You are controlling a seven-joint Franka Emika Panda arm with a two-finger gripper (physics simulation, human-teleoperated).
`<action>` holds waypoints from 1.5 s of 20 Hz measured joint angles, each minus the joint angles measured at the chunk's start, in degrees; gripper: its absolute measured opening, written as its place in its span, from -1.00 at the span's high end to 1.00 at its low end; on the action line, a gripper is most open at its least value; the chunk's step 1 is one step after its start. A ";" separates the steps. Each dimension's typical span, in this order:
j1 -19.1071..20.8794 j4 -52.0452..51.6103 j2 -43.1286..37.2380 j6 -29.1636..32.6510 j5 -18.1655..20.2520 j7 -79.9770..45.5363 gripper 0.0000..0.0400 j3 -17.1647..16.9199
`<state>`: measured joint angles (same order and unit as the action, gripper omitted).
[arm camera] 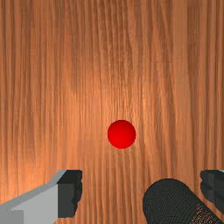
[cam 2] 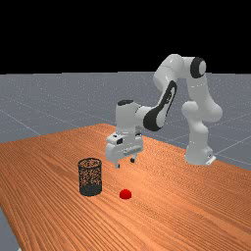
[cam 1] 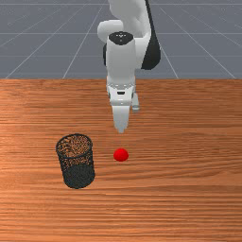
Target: Put the ball into the container
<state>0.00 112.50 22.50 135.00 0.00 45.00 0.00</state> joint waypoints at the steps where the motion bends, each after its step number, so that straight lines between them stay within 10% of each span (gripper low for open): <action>1: 0.00 0.00 0.00 0.00 0.00 0.00 -0.22 0.00; 3: 0.00 0.00 0.00 0.00 0.00 0.00 0.55 0.00; 5: 0.00 0.00 0.00 0.00 0.00 0.00 0.83 0.00; 6: 0.03 -0.58 0.26 -0.99 0.01 0.09 0.12 0.00; 8: 0.11 -0.09 -0.28 -0.53 -0.02 0.46 -0.59 0.04; 10: -0.28 -0.16 -0.45 -0.65 -0.85 -0.55 0.41 -0.35; 12: 0.05 -1.39 0.56 -2.12 -0.11 0.10 0.78 -0.06; 14: -0.72 -0.25 2.74 2.43 -1.66 -1.33 -0.34 -0.81; 16: -0.01 -1.16 4.08 1.43 -0.21 0.00 -0.76 -0.11; 30: 1.06 -4.73 13.48 4.46 -0.13 1.55 -1.00 -0.38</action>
<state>1.06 107.77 35.98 139.46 -0.13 46.55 -0.38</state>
